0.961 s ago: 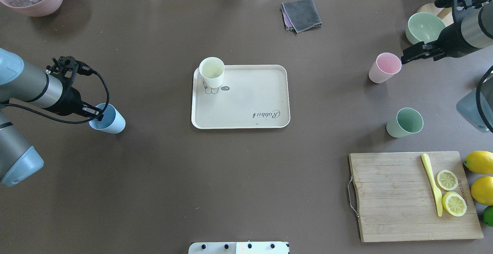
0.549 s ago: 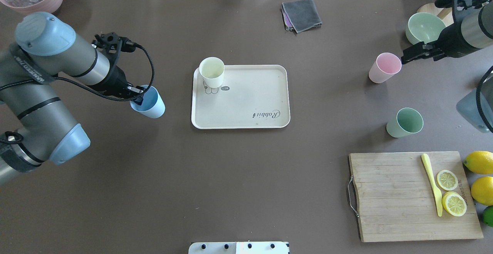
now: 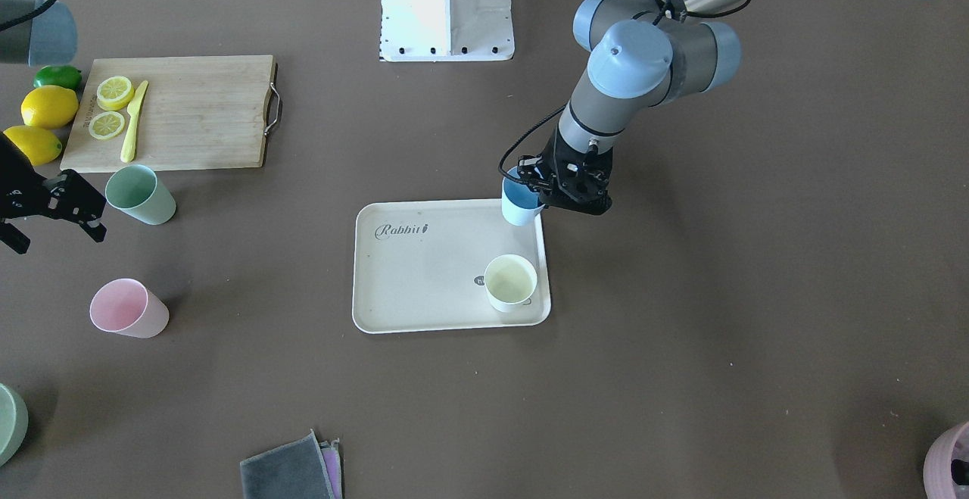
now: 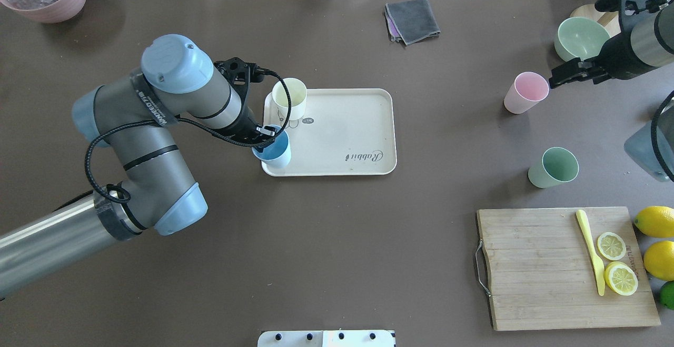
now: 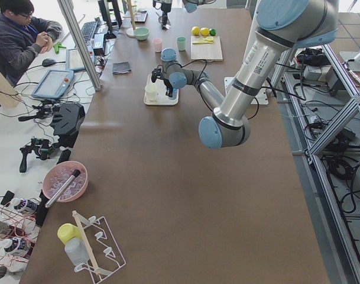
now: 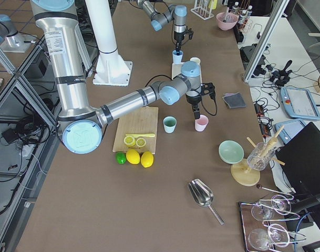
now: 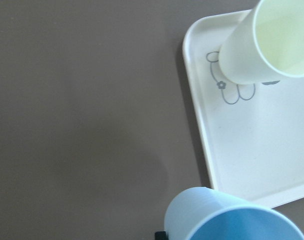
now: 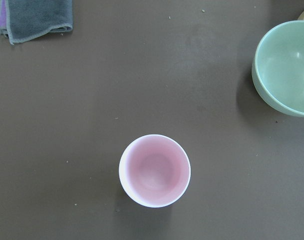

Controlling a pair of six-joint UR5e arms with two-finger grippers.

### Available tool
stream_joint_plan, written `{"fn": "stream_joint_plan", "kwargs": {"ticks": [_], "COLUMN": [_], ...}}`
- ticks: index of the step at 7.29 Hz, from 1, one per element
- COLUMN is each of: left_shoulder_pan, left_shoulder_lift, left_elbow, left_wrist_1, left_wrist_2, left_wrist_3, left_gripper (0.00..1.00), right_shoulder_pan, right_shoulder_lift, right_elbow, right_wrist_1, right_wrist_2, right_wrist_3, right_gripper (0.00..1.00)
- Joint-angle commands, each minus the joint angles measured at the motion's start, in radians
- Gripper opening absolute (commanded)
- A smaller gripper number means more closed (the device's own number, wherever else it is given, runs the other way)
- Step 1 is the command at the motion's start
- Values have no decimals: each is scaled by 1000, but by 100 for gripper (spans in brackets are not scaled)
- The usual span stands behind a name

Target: Place all cups on tray

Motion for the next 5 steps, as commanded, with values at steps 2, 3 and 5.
{"fn": "stream_joint_plan", "kwargs": {"ticks": [2,3,5], "left_shoulder_pan": [12,12,11], "left_shoulder_lift": [-38,-35,-32], "left_elbow": [46,46,43], "left_wrist_1": [-3,-3,-18], "left_wrist_2": [12,12,27], "left_wrist_3": [-21,-18,-17], "left_gripper": [0,32,98], "right_shoulder_pan": [0,0,0], "right_shoulder_lift": [0,0,2], "right_elbow": [0,0,-2], "right_wrist_1": [-2,0,-2], "right_wrist_2": [0,0,-2], "right_wrist_3": [1,4,4], "right_gripper": [100,100,100]}}
